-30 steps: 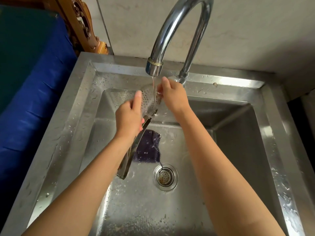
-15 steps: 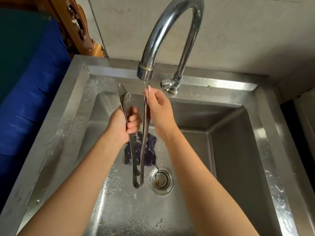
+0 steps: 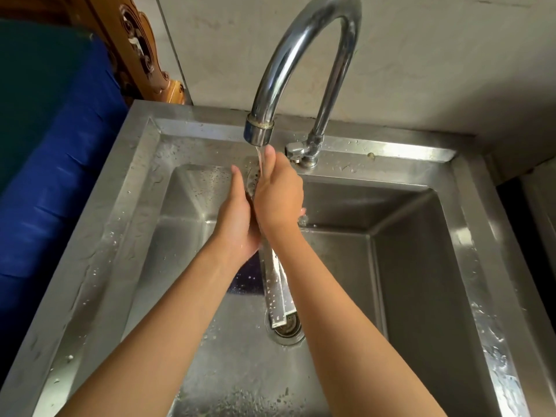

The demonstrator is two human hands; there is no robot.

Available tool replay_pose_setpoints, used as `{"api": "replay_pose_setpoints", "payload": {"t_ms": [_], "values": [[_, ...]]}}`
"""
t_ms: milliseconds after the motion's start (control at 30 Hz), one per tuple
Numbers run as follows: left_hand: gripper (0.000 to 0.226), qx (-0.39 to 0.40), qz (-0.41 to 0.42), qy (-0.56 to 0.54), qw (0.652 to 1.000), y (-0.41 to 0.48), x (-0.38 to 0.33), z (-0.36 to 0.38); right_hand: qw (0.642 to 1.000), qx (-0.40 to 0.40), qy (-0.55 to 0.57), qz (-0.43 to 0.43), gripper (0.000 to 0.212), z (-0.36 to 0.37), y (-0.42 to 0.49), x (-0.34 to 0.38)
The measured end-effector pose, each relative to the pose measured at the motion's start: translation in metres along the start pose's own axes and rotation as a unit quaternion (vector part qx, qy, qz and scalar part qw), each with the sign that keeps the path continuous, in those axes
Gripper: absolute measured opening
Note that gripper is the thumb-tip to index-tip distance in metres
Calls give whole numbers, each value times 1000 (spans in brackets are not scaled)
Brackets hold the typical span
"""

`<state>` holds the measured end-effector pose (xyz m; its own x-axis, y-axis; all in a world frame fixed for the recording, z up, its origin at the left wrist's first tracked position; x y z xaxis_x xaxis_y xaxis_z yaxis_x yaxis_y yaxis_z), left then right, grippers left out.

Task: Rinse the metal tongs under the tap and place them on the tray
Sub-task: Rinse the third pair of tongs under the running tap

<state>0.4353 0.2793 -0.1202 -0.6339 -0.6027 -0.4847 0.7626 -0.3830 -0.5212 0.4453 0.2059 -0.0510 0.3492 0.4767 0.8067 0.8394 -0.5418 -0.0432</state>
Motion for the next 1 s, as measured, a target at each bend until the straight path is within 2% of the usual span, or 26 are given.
{"api": "replay_pose_setpoints", "payload": {"t_ms": [67, 133, 233, 333, 367, 433, 500, 567, 633, 667, 700, 767, 867, 933, 1000], "values": [[50, 53, -9, -52, 997, -4, 4, 11, 995, -4, -94, -21, 34, -1, 3, 4], [43, 53, -14, -54, 997, -5, 7, 12, 980, -22, -189, -57, 32, -2, 8, 6], [36, -2, -5, -40, 999, -5, 4, 10, 953, -28, -291, -83, 31, -1, 11, 8], [24, -80, 69, 32, 994, -6, -13, 0, 935, -28, -339, -104, 23, -2, 13, 10], [22, -103, 97, 68, 988, -7, -20, -4, 944, 3, -313, -106, 21, 0, 15, 8], [23, -133, 133, 112, 976, -10, -31, -8, 979, 117, -137, -95, 14, 12, 14, 4], [29, -152, 145, 125, 970, -9, -37, -10, 977, 197, 50, -61, 13, 18, 7, 1], [38, -176, 134, 128, 967, -8, -38, -14, 963, 227, 132, -53, 15, 22, -2, -3], [45, -198, 121, 158, 960, -7, -37, -19, 971, 199, 120, -55, 10, 22, -5, -8], [47, -200, 116, 173, 957, -8, -36, -19, 981, 163, 94, -49, 18, 18, -3, -12], [46, -191, 108, 180, 959, -8, -32, -18, 987, 132, 79, -33, 26, 15, 0, -18], [37, -119, 88, 157, 977, -7, -19, -9, 990, 107, 91, 28, 37, 10, 6, -31], [24, -18, 74, 120, 990, -10, -8, 4, 982, 112, 117, 95, 55, 8, 9, -43], [22, -7, 94, 145, 985, -9, -15, 4, 978, 132, 134, 85, 53, 10, 8, -40], [23, -11, 117, 157, 981, -8, -24, 1, 970, 176, 159, 48, 43, 15, 3, -30]]}}
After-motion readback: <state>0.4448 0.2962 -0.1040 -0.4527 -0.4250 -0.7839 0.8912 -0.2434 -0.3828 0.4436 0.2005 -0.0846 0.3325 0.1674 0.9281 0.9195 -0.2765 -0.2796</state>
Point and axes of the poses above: each hand's wrist, its own y-axis towards the middle knuckle, its own z-axis out of the palm, x = y × z, the point moved 10 cm from there along y, towards the middle knuckle, and after that the axes turned 11 degrees about -y, right-handed, at the moved point
